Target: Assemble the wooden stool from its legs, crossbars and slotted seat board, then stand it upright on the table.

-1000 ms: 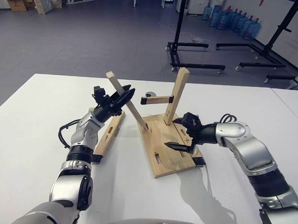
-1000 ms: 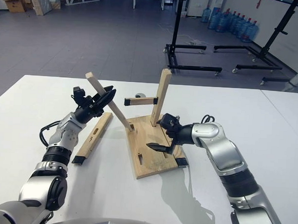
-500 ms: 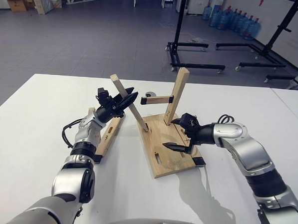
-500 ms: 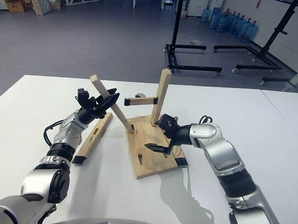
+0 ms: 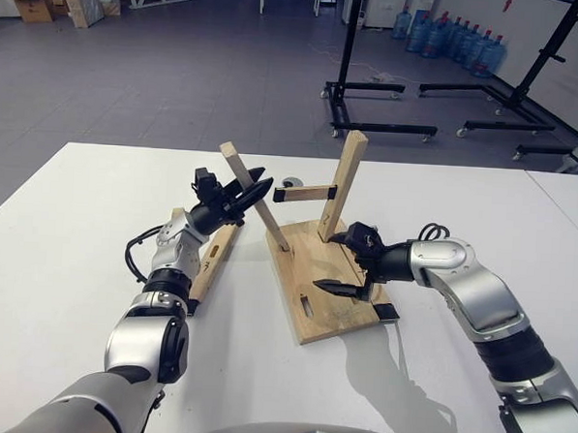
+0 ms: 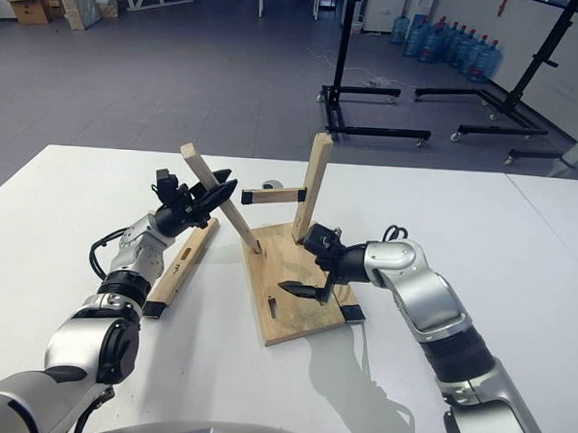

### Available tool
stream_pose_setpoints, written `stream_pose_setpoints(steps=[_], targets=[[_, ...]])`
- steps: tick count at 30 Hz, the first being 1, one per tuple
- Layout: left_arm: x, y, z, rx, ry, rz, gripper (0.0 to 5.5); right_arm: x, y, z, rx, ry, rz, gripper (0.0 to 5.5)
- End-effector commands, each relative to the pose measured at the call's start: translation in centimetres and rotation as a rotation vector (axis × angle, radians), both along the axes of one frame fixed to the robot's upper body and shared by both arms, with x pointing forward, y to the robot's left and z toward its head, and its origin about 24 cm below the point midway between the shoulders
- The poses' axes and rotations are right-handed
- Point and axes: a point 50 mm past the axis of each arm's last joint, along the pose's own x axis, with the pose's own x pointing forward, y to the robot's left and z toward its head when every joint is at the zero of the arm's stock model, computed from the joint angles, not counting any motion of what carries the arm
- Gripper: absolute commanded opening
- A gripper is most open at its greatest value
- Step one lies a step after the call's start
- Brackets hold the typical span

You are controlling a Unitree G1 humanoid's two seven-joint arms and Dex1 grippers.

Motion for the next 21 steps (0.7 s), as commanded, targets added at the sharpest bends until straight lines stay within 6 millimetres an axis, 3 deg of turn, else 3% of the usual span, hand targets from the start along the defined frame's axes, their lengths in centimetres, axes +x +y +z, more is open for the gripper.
stream_pose_setpoints(steps=[1, 10, 21], targets=[[0.2, 0.0, 0.0, 0.038, 0.02, -0.01, 2.01, 0.1, 0.3, 0.6, 0.006, -0.022, 0.017, 5.38], [0.8, 0.7, 1.5, 0.041, 0.054, -0.079, 2.01, 0.1, 0.6, 0.6, 0.01, -0.022, 0.022, 5.38], [1.0, 0.1, 1.1, 0.094, 0.031, -0.048, 2.01, -0.1, 0.7, 0.4, 0.01, -0.019, 0.022, 5.38]])
